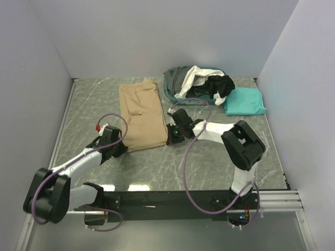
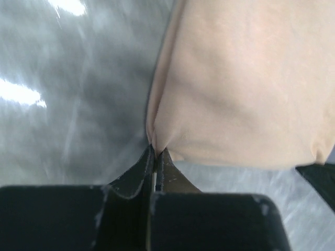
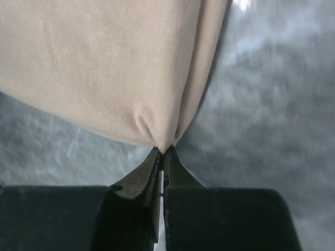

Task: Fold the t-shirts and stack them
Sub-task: Fold the tshirt, then neatly place the folded tshirt to the corner

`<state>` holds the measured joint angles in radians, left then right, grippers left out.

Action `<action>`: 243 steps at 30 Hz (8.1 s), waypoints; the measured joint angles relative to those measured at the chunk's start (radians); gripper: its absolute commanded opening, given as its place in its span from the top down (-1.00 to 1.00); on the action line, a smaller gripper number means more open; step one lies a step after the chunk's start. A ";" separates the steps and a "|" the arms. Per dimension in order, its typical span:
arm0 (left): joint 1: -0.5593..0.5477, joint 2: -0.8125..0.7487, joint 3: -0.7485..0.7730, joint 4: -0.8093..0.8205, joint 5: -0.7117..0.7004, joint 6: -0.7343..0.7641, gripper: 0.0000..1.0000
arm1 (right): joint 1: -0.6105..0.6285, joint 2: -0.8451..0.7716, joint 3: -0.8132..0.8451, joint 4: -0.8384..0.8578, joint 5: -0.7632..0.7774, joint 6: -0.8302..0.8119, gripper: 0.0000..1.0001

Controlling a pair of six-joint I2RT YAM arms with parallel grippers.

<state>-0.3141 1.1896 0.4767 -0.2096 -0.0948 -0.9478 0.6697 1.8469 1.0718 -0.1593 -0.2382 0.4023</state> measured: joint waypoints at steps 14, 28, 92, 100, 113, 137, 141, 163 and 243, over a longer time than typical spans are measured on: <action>-0.277 -0.499 0.061 -0.512 0.003 -0.160 0.99 | 0.125 -0.517 -0.262 -0.241 0.029 0.068 1.00; -0.285 -0.663 0.260 -0.644 0.113 -0.145 0.99 | 0.162 -0.753 -0.119 -0.585 -0.179 0.027 1.00; 0.024 0.379 0.652 -0.175 -0.110 0.051 -0.43 | -0.209 0.188 0.653 -0.441 -0.119 -0.084 -0.19; 0.029 0.408 0.704 -0.166 -0.093 0.068 -0.99 | -0.210 0.194 0.697 -0.442 -0.089 -0.096 -0.60; 0.029 0.075 0.565 -0.169 -0.095 0.043 -0.99 | -0.205 -0.206 0.335 -0.293 -0.014 -0.060 -0.70; 0.029 -0.338 0.324 -0.351 -0.200 -0.020 -0.99 | -0.097 0.119 0.273 -0.200 0.106 0.002 -0.65; 0.029 -0.337 0.323 -0.357 -0.210 -0.020 -0.99 | -0.081 0.157 0.308 -0.196 0.127 0.020 -0.53; 0.029 -0.379 0.316 -0.389 -0.278 -0.043 -0.99 | -0.040 0.041 0.262 -0.241 0.576 -0.150 1.00; 0.029 -0.327 0.328 -0.459 -0.408 -0.089 -0.99 | -0.700 0.139 1.136 -0.878 0.793 -0.185 1.00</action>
<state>-0.2848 0.8623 0.8051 -0.6685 -0.5026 -1.0363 -0.0299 1.9858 2.2078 -1.0370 0.5545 0.2173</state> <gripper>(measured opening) 0.995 0.045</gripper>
